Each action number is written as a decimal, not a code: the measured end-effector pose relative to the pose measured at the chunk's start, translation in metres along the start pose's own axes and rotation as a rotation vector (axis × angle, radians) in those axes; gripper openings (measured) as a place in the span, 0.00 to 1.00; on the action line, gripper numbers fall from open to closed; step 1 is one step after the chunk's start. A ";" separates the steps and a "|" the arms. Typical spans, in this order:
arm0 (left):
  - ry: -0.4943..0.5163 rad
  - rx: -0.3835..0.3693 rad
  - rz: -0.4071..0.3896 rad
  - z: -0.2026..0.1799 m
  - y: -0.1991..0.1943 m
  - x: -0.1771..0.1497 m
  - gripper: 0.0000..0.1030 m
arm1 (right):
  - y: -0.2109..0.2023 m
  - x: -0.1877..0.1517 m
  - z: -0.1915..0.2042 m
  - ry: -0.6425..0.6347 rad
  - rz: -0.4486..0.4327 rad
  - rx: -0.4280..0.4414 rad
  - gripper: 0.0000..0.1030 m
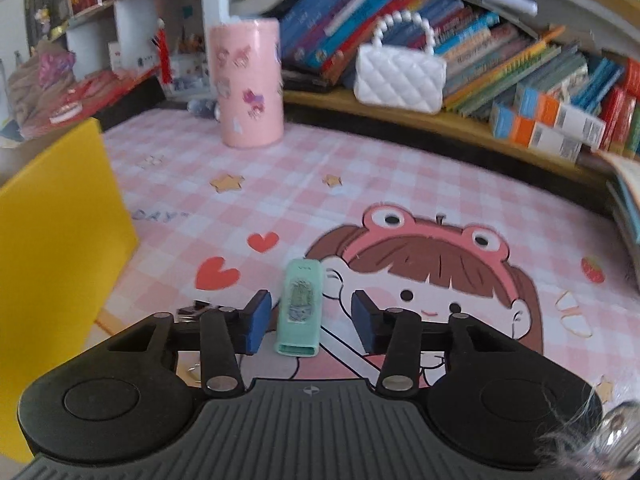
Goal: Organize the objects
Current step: 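Grasp the black binder clip with the left tool while the right tool grasps the mint USB stick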
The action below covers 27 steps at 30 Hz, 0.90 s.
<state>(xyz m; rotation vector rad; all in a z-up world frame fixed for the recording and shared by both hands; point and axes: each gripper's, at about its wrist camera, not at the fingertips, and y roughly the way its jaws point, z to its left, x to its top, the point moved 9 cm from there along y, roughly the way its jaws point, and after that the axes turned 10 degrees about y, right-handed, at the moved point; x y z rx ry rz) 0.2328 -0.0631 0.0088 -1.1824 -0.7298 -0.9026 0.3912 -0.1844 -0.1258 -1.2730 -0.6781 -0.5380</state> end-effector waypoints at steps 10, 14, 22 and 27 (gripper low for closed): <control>-0.045 -0.104 0.004 -0.032 0.018 0.013 0.87 | -0.026 -0.007 -0.039 0.009 -0.057 0.019 0.22; -0.050 -0.161 0.035 -0.058 0.038 0.012 0.87 | -0.060 -0.018 -0.076 0.074 -0.069 -0.017 0.22; -0.068 -0.165 0.228 -0.093 0.118 -0.017 0.82 | -0.132 -0.045 -0.113 0.138 -0.099 -0.027 0.22; -0.044 -0.109 0.292 -0.096 0.165 -0.036 0.79 | -0.158 -0.053 -0.109 0.131 -0.114 -0.006 0.22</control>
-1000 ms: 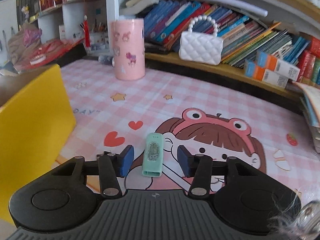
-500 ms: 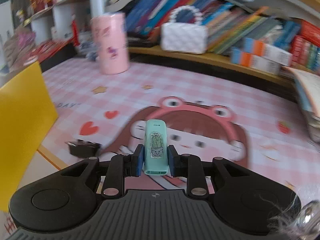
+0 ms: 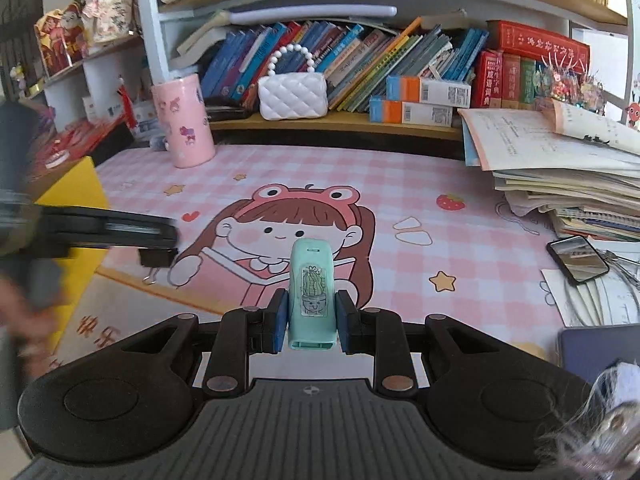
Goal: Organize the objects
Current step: 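Grasp the black binder clip with the left tool while the right tool grasps the mint USB stick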
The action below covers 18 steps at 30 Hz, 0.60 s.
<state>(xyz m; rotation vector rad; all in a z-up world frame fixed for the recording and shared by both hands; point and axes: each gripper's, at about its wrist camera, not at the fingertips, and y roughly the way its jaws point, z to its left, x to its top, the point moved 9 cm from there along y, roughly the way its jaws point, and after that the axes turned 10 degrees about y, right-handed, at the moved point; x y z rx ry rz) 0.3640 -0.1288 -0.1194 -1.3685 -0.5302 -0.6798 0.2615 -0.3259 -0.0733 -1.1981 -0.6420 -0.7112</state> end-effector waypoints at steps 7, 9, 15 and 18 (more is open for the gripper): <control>0.018 -0.009 0.041 0.000 0.030 -0.008 0.69 | -0.013 -0.004 0.007 -0.027 0.004 0.029 0.22; 0.019 -0.017 0.030 0.000 0.030 -0.007 0.56 | -0.014 -0.005 0.006 -0.021 0.007 0.024 0.22; 0.008 -0.063 0.001 -0.003 0.013 -0.005 0.37 | -0.016 -0.006 0.005 -0.006 0.001 0.000 0.22; 0.015 -0.094 -0.032 -0.006 -0.003 -0.005 0.37 | -0.018 -0.009 0.006 0.003 0.004 -0.008 0.22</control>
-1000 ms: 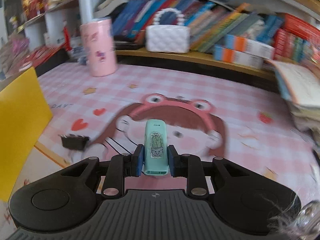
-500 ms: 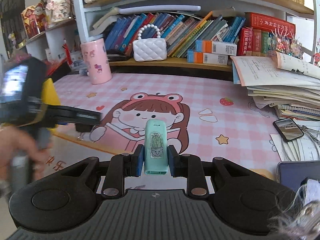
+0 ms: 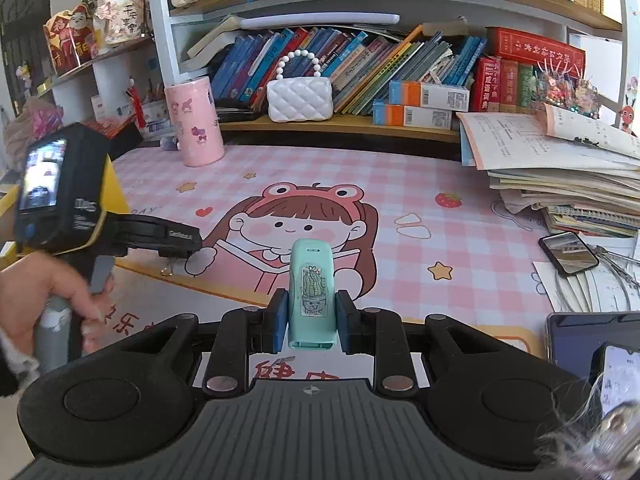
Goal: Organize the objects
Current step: 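Grasp the black binder clip with the left tool while the right tool grasps the mint USB stick, then carry the black clip and mint USB stick with both tools over the yellow box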
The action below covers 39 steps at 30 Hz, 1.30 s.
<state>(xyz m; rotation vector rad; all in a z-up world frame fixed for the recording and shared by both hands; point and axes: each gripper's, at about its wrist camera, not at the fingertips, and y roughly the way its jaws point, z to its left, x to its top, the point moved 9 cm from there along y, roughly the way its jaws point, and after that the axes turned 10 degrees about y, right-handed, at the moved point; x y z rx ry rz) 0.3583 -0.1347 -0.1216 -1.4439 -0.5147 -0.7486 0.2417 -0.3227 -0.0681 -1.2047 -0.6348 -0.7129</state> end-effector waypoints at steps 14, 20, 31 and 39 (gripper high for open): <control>0.022 -0.175 -0.074 -0.013 -0.086 -0.033 0.37 | -0.023 -0.036 0.012 0.025 0.049 -0.062 0.22; 0.006 -0.224 -0.074 -0.003 -0.118 -0.059 0.37 | -0.032 -0.053 0.030 0.017 0.081 -0.071 0.22; -0.022 -0.242 -0.071 0.050 -0.162 -0.095 0.37 | -0.053 -0.078 0.088 -0.027 0.092 -0.051 0.22; -0.045 -0.220 -0.073 0.093 -0.194 -0.126 0.37 | -0.069 -0.100 0.146 -0.077 0.099 -0.003 0.23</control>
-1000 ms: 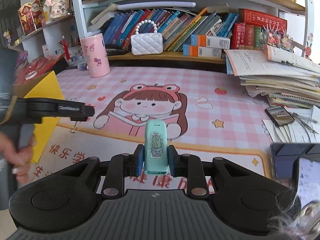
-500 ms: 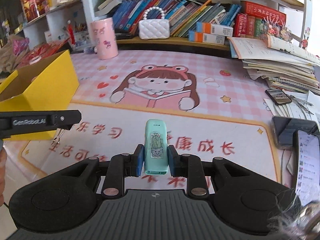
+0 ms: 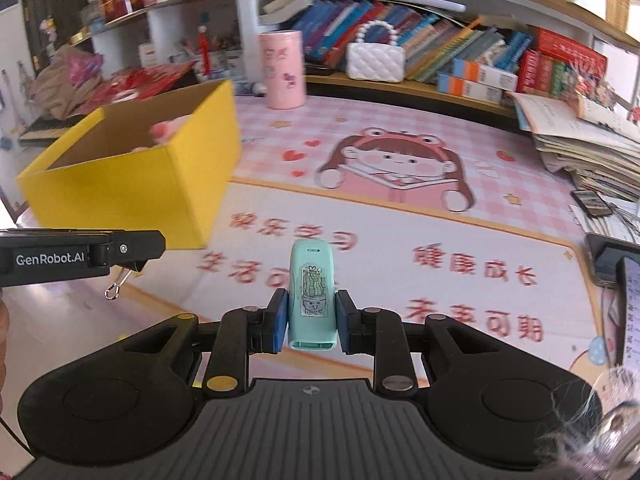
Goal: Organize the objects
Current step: 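Carry the black clip and mint USB stick with both tools over the yellow box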
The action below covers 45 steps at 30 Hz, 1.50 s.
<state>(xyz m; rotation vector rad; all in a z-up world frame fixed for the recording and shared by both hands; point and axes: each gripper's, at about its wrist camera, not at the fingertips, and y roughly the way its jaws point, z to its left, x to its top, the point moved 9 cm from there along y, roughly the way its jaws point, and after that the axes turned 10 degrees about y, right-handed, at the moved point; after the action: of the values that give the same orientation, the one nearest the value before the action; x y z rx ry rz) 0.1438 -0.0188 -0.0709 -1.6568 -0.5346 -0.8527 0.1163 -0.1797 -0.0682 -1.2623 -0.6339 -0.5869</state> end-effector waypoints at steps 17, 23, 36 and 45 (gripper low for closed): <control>-0.046 0.075 -0.039 0.079 -0.083 -0.043 0.37 | -0.026 -0.046 0.114 -0.070 -0.003 0.097 0.23; -0.056 0.097 -0.054 0.101 -0.104 -0.053 0.37 | -0.031 -0.059 0.147 -0.088 -0.010 0.125 0.23; -0.050 0.118 -0.189 0.131 -0.121 -0.005 0.37 | -0.036 -0.018 0.186 -0.136 -0.116 0.159 0.23; -0.051 0.160 -0.277 0.148 -0.095 0.061 0.37 | -0.008 0.077 0.198 -0.142 -0.258 0.151 0.23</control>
<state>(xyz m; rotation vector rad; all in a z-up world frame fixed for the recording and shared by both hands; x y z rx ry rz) 0.1507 0.1424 0.0216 -1.4811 -0.8609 -0.9428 0.1420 0.0074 0.0283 -1.0942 -0.9516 -0.6519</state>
